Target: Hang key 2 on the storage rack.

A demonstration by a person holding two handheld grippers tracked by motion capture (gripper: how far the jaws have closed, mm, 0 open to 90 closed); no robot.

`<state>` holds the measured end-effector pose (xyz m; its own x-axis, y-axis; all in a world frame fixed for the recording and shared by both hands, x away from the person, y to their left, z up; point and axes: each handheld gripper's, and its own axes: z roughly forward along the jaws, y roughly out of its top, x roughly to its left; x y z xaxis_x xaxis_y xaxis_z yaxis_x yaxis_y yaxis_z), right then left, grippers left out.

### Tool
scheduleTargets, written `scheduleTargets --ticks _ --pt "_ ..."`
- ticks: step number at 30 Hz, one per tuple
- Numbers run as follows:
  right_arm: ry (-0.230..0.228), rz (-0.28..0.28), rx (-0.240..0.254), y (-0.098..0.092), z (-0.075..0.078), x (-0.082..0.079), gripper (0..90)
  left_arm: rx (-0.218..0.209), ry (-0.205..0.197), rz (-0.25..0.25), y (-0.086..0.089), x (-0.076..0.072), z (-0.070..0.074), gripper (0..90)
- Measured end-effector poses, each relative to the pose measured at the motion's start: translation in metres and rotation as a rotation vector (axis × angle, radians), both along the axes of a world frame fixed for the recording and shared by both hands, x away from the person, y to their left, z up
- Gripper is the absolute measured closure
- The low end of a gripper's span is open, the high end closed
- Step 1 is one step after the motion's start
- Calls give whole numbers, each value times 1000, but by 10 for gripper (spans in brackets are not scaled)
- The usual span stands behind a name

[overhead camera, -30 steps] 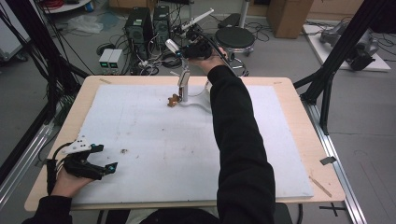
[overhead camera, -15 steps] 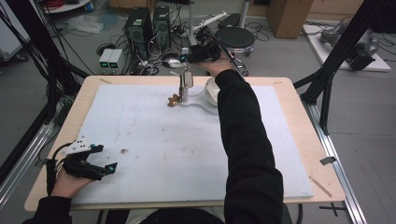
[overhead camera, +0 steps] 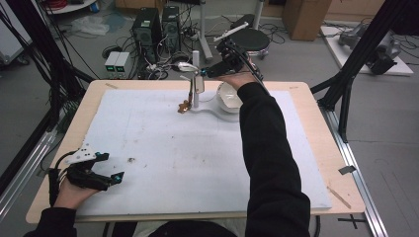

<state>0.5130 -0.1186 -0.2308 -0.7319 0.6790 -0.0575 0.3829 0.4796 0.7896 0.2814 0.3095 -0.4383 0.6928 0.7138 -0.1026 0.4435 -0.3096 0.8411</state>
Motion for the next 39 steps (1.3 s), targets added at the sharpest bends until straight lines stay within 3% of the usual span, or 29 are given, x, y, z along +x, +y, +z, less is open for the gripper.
scheduleTargets --ticks 4,12,22,25,34,36,39 --pt "-4 3 60 -11 -1 -7 5 -2 0 1 0 1 0 17" --pt "-9 -17 82 -35 -16 -18 4 12 -4 2 -1 -1 0 17" --pt "0 -50 84 -59 -30 -29 5 11 -2 -1 -1 -1 0 17" --pt "1 -55 60 -62 -30 -33 5 12 -1 -2 -1 -1 1 17" --pt "-26 -66 56 -70 -23 -45 5 9 -2 5 0 -2 1 17" --pt "-37 -70 76 -73 -25 -49 5 11 -2 7 1 -3 1 17" --pt "-27 -78 52 -76 -31 -53 5 10 -4 6 1 -3 1 17"
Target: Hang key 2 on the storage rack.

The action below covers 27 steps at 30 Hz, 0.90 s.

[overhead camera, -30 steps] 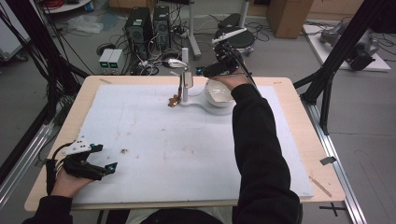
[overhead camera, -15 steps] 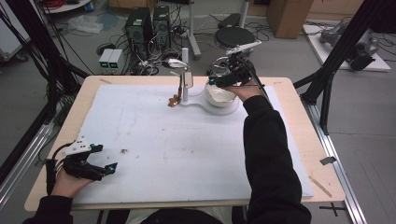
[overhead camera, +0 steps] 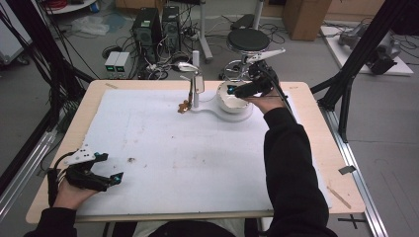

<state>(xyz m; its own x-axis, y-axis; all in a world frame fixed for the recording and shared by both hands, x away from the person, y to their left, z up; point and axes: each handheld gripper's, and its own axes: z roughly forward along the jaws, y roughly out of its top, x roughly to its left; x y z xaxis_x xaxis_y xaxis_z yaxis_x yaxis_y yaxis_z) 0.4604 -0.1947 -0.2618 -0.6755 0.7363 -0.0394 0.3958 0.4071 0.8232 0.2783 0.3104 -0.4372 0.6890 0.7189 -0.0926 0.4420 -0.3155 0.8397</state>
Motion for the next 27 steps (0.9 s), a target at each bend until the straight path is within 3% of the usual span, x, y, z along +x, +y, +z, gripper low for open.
scheduleTargets --ticks 1,4,11,23,27 --pt "0 -3 -19 -1 -3 -2 5 -1 1 1 0 0 0 17" --pt "2 -2 -8 -6 -9 -9 5 -1 4 1 0 0 0 17" --pt "15 -51 -41 -19 -27 -26 5 0 2 0 -1 0 0 17" --pt "18 -74 -27 -44 -54 -56 5 2 1 1 0 0 0 17" --pt "37 -56 -24 -47 -65 -64 5 3 4 -2 -1 -1 0 17"
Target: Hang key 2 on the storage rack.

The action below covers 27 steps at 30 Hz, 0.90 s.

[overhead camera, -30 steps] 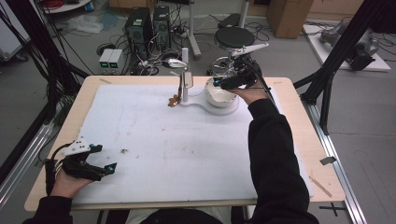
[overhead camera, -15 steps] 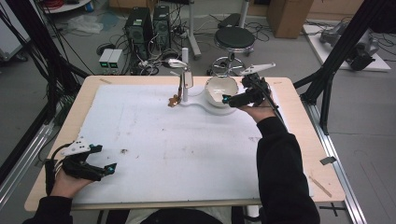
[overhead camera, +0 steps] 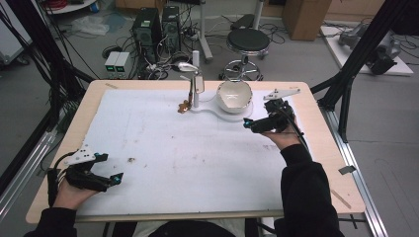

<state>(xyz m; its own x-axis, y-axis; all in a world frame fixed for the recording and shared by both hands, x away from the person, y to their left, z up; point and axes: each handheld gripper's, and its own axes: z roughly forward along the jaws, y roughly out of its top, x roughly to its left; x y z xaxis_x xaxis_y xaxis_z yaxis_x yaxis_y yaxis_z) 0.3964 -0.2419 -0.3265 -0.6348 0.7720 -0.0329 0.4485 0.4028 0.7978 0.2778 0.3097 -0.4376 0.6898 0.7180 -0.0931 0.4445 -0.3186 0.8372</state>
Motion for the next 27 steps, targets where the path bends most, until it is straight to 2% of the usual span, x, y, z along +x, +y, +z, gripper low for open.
scheduleTargets --ticks 6,9,13,17,27 --pt "-2 0 -4 -6 -15 -14 5 1 1 -3 0 0 0 17" --pt "-22 -13 -2 -10 -22 -21 5 2 6 -5 0 0 -1 17" --pt "-15 -26 33 -17 -31 -29 5 1 5 -8 0 0 -1 17" --pt "-7 -37 36 -24 -42 -38 5 -1 5 -8 0 -1 -1 17" --pt "12 -27 35 -35 -71 -60 5 2 7 -17 -1 -3 -1 17"
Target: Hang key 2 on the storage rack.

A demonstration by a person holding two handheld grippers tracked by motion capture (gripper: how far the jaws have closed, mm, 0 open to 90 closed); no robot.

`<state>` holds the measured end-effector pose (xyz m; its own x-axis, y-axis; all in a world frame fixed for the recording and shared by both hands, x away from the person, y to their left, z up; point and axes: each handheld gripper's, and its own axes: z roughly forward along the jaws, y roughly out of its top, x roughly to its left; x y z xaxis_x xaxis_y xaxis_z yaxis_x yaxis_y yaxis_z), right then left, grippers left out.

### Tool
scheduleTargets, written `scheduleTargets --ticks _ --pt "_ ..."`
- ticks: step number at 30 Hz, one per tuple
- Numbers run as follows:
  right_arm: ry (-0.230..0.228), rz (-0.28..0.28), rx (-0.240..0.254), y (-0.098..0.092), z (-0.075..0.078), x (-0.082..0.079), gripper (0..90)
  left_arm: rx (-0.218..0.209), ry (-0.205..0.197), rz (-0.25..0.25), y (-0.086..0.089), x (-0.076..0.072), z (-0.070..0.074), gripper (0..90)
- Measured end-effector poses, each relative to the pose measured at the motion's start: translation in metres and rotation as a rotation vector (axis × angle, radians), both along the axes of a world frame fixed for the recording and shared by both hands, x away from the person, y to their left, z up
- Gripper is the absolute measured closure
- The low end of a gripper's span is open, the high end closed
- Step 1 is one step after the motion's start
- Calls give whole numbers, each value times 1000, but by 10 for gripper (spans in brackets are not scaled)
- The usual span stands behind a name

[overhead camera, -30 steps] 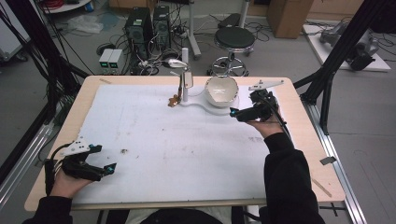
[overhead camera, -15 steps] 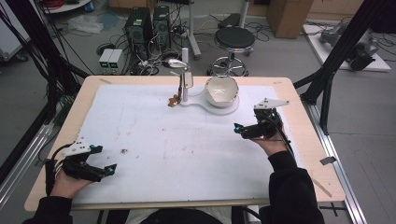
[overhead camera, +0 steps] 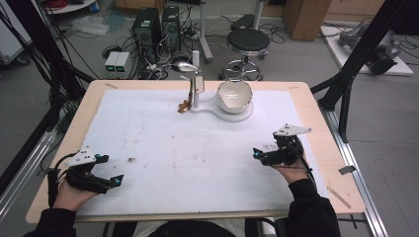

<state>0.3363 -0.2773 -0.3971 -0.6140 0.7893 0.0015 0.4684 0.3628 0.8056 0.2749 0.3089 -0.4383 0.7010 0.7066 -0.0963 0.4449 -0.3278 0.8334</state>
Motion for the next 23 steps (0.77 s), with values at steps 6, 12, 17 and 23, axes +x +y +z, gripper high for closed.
scheduleTargets --ticks 6,12,17,23 --pt "-8 -3 -9 -6 -12 -10 5 0 -3 3 1 -1 0 17" --pt "-18 12 -5 -8 -17 -20 5 -1 -4 9 2 -1 0 17" --pt "-28 6 10 -10 -20 -26 5 1 -6 8 3 -1 0 17" --pt "-31 5 11 -10 -20 -27 5 3 -7 8 3 -1 0 17"
